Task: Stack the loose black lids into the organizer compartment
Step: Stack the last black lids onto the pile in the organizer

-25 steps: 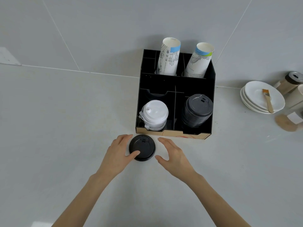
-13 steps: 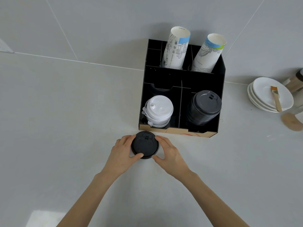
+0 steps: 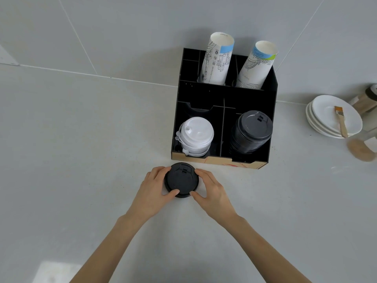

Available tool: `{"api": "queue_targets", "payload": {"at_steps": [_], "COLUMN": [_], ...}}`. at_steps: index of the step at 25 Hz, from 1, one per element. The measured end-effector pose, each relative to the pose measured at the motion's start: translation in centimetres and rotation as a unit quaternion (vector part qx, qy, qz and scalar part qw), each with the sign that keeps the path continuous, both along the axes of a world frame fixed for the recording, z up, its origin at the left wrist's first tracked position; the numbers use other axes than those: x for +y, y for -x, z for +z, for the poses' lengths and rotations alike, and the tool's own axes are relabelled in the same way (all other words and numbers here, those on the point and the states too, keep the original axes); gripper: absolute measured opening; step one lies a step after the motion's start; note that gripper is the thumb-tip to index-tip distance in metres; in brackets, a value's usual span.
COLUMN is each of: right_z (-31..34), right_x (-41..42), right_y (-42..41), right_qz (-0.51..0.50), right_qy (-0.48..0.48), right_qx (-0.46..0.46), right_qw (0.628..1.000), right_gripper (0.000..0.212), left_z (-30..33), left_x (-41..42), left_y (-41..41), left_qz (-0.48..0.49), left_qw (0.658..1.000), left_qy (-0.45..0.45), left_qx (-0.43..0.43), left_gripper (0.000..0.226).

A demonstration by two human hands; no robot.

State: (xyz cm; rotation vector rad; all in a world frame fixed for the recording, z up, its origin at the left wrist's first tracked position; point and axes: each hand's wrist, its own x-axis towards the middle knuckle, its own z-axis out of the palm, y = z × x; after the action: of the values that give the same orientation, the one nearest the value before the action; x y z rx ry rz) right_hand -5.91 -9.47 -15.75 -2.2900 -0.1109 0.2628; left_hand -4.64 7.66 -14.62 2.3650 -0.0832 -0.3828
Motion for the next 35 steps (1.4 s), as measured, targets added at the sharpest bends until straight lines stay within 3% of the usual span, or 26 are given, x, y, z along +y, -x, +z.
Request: {"api": "queue_targets", "payload": {"at_steps": [24, 35], "right_z": [7.7, 9.2], "right_x": [-8.5, -11.9], "right_y": [-0.2, -2.9], "right_qz": [-0.098, -0.145], "right_qy": [-0.027, -0.023], "right_qx": [-0.171, -0.17], "right_qw": [0.98, 0.974], "right_gripper": [0.05, 0.048], "left_z": [7.7, 9.0], "left_x": [-7.8, -12.1], "left_y": [-3.4, -7.2], "left_qz": [-0.106, -0.136], "left_qw": [0.984, 0.979], "left_qy": [0.05, 0.052], "left_qx": [-0.131, -0.142], "left_gripper": [0.067, 0.068]}}
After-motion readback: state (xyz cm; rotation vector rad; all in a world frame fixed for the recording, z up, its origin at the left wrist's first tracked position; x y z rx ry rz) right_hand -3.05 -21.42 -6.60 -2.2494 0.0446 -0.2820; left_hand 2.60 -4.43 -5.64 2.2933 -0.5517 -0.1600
